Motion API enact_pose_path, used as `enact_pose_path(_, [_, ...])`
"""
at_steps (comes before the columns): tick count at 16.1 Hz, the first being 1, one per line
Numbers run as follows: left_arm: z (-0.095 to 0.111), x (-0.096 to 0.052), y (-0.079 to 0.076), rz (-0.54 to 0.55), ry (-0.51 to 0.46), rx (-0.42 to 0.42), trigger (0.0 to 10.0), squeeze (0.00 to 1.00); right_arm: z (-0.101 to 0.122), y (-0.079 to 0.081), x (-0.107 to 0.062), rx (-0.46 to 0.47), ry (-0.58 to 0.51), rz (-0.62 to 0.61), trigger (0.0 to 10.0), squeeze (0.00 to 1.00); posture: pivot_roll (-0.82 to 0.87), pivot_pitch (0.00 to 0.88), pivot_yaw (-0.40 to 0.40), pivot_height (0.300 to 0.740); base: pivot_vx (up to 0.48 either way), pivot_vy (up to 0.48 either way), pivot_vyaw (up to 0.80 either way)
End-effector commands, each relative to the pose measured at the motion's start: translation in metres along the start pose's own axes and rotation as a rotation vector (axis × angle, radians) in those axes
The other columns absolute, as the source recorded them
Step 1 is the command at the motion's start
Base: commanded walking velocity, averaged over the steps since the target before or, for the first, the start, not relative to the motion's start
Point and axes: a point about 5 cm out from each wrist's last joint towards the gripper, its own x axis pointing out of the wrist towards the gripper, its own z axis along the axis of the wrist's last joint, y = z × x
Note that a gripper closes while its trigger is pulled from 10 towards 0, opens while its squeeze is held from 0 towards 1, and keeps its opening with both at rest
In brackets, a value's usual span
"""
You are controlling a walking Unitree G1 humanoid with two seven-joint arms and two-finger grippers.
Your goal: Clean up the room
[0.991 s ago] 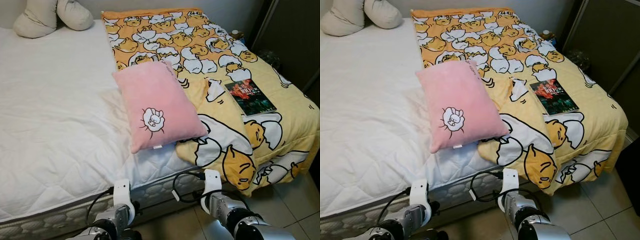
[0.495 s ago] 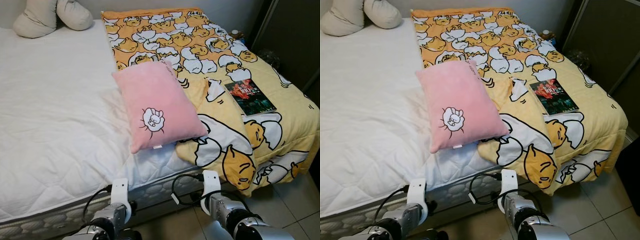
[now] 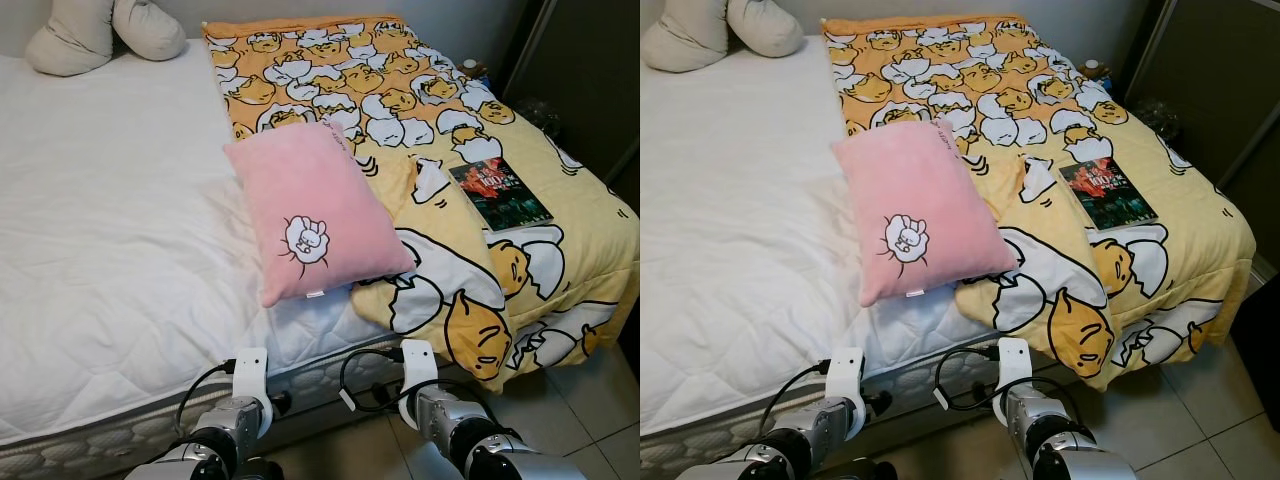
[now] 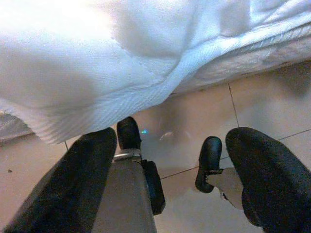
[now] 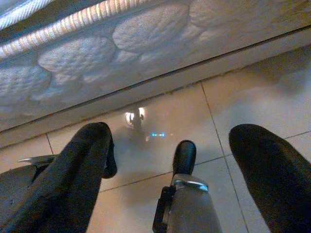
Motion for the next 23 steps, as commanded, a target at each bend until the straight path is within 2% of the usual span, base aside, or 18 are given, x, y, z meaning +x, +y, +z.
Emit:
enact_pose_path(1, [0.001,0.000,-0.003,-0.012,0.001,0.031,10.0,1.00,0.001,0.000,0.000,-0.012,-0.004,0.002,10.0,1.00,-0.07,0.000,0.008,0.740,0.000,0.000,0.00])
enact_pose_path(14, [-0.005,0.000,-0.005,-0.023,0.013,0.039,10.0,1.00,-0.002,-0.003,0.000,-0.029,0.009,0.010,10.0,1.00,-0.08,0.000,-0.003,0.740,0.000,0.000,0.00])
enact_pose_path(15, [-0.005,0.000,-0.005,-0.023,0.016,0.037,10.0,0.83,-0.003,-0.002,0.000,-0.025,0.013,0.016,10.0,0.54,-0.08,0.000,-0.003,0.740,0.000,0.000,0.00])
enact_pose_path(16, [-0.008,0.000,-0.005,-0.024,0.028,0.019,10.0,0.00,-0.003,-0.003,0.000,-0.016,0.017,0.010,10.0,0.00,-0.07,0.000,-0.006,0.740,0.000,0.000,0.00])
enact_pose_path(23, [-0.012,0.000,-0.002,-0.013,0.039,0.028,10.0,0.00,-0.004,-0.002,0.000,-0.031,0.024,0.019,10.0,0.00,-0.07,0.000,-0.012,0.740,0.000,0.000,0.00])
